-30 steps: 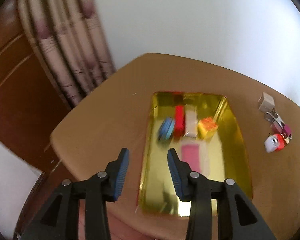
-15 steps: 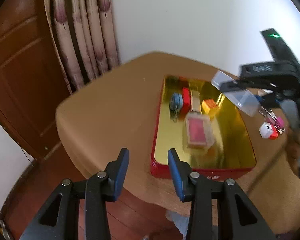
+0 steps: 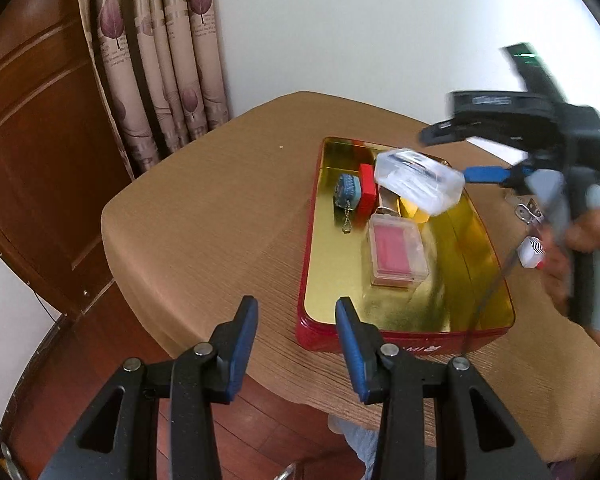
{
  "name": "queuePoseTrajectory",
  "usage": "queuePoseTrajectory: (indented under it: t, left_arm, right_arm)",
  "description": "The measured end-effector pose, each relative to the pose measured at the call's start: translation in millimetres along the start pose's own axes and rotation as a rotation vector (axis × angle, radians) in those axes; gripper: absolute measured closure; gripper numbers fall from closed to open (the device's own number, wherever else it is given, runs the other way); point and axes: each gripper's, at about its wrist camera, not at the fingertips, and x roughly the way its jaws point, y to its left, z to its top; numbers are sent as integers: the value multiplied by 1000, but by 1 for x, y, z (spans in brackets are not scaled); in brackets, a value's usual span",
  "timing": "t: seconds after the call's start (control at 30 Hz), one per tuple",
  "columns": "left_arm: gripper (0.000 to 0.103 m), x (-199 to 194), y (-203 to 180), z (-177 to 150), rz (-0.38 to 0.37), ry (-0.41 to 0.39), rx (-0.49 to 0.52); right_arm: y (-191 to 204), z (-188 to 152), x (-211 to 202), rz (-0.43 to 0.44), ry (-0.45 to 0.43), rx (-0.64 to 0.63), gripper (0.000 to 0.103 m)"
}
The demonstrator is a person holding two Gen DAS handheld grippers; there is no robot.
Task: Organize rigid objects
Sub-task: 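Lower the clear barcode box into the tray and open the right tool, then grasp the white chevron cube with the right tool while the left tool reaches the MARUBI box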
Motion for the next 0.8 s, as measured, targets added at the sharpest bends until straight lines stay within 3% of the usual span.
queuePoseTrajectory:
  t: [0.07, 0.17, 0.27, 0.37, 0.5, 0.57, 0.6, 0.63, 0.8]
  left_arm:
    - [62, -1, -1, -1, 3, 4, 2]
    - [62, -2, -4, -2, -8, 3, 7]
    - [62, -6, -9, -5, -9, -6, 24]
    - [62, -9, -18, -8, -18, -10, 50]
    - [62, -9, -32, -14, -17, -1, 73]
    - [62, -9, -37, -17, -25, 17, 66]
    - [62, -10, -40, -19, -32, 21, 65]
    - [62, -10, -42, -20, -36, 22, 70]
    - [62, -15, -50, -22, -20, -14, 113]
  right_arm:
    - [-8, -15, -27, 16, -57, -12, 24]
    - [-28, -59, -72, -81, -150, -55, 21]
    - [-74, -122, -114, -299, -218, -92, 16]
    - [-123, -164, -134, -448, -182, -83, 16]
    - [-134, -174, -143, -389, -189, -67, 19]
    - [-127, -165, -140, -360, -201, -90, 29]
    - [-119, -155, -132, -329, -197, -95, 41]
    - [-112, -148, -124, -304, -191, -97, 47]
    - [-91, -119, -85, -267, -160, -129, 48]
